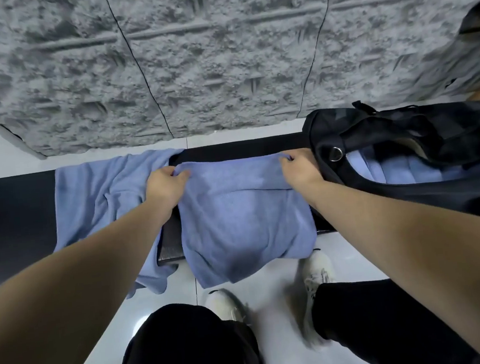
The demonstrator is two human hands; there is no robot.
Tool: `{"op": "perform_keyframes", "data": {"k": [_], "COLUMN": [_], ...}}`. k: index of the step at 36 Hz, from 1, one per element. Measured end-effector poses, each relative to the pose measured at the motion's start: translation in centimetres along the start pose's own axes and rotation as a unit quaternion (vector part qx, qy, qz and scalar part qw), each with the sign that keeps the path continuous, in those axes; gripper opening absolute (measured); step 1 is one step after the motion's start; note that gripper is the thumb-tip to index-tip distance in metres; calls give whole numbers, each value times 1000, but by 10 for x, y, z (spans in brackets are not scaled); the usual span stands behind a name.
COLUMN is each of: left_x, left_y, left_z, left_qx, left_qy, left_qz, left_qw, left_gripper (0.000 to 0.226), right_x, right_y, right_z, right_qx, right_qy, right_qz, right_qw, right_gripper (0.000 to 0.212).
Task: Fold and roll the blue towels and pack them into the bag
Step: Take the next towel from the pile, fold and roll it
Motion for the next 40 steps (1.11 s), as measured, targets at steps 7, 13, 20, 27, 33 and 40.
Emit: {"op": "perform_keyframes", "data": {"k": [7, 13, 20, 27, 33, 40], "left_x": [2, 2, -10, -30, -47, -58], "left_y": [13, 15, 8, 4, 7, 6], "left_z": [-16, -20, -12, 15, 43, 60], "left_qx": [-3, -10, -9, -1, 41, 99], "left_qy": [-37, -56, -54, -52, -59, 3], "left_qz": [-23, 6, 74, 137, 55, -53], "left_qw": [999, 998, 996, 989, 996, 994], "left_gripper": [25, 28, 21, 13, 25, 20], "right_x": [7, 9, -3, -13, -20, -28], "right_y": [3, 9, 6, 7, 6, -2], "right_z": [-15, -11, -4, 16, 38, 58], "right_qx": [49, 41, 30, 84, 92, 38], "right_qy": [-49, -36, -23, -41, -64, -42], "right_qz": [107, 63, 24, -85, -92, -141], "right_qw": [992, 997, 999, 992, 989, 988], "right_gripper": [39, 30, 44, 17, 23, 26]}}
Point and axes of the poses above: each hand's wrist, its own z-axis away from the middle knuckle, its own x-axis out of the palm, y = z × x, the point moved 2 cm from there along -z, towards the middle knuckle, and after that the axes turned 1 degree about -z, right-handed, at the moved point
